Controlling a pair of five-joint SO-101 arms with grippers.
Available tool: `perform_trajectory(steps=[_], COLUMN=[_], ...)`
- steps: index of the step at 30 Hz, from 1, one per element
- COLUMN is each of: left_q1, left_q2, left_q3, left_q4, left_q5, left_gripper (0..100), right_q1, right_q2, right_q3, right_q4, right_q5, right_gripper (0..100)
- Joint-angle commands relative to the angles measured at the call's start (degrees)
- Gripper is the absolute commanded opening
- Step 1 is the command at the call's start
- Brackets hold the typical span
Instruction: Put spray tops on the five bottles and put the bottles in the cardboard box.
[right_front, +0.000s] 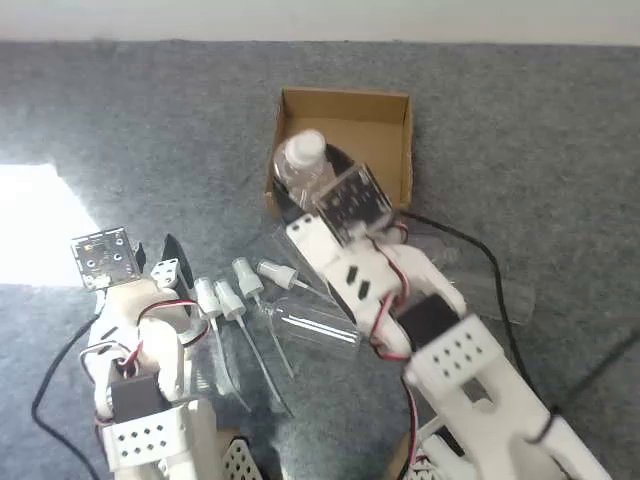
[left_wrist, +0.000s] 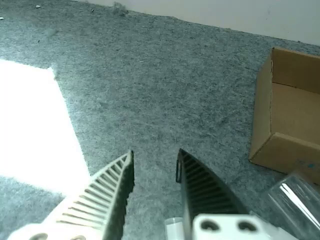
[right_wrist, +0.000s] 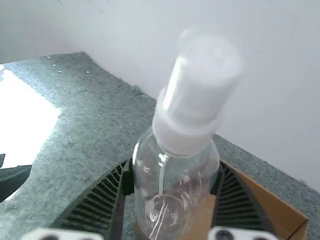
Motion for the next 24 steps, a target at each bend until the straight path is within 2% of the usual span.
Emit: perform_trajectory(steps=[1,15,20,24], left_q1=[-0.26,-0.35,-0.44,-0.44], left_q2=[-0.70,-0.70,-0.70,-0.70], left_q3=[-0.66,-0.66,-0.66,-0.66], left_q4=[-1.85,-1.85,-1.85,-1.85], left_q5=[-0.09,-0.09,-0.09,-0.09], left_gripper=[13,13,13,13], right_q1=[2.24,7.52,9.27,9.89], right_q2=[7.25,41.27,51.21,57.80], right_q3=[-10.02,-35.60,-44.66,-50.73], right_q4=[-1.89,-2.24,-2.24,-2.24], right_q5=[0.97,0.70,-5.27,-6.24], right_gripper=[14.4,14.4,14.4,14.4])
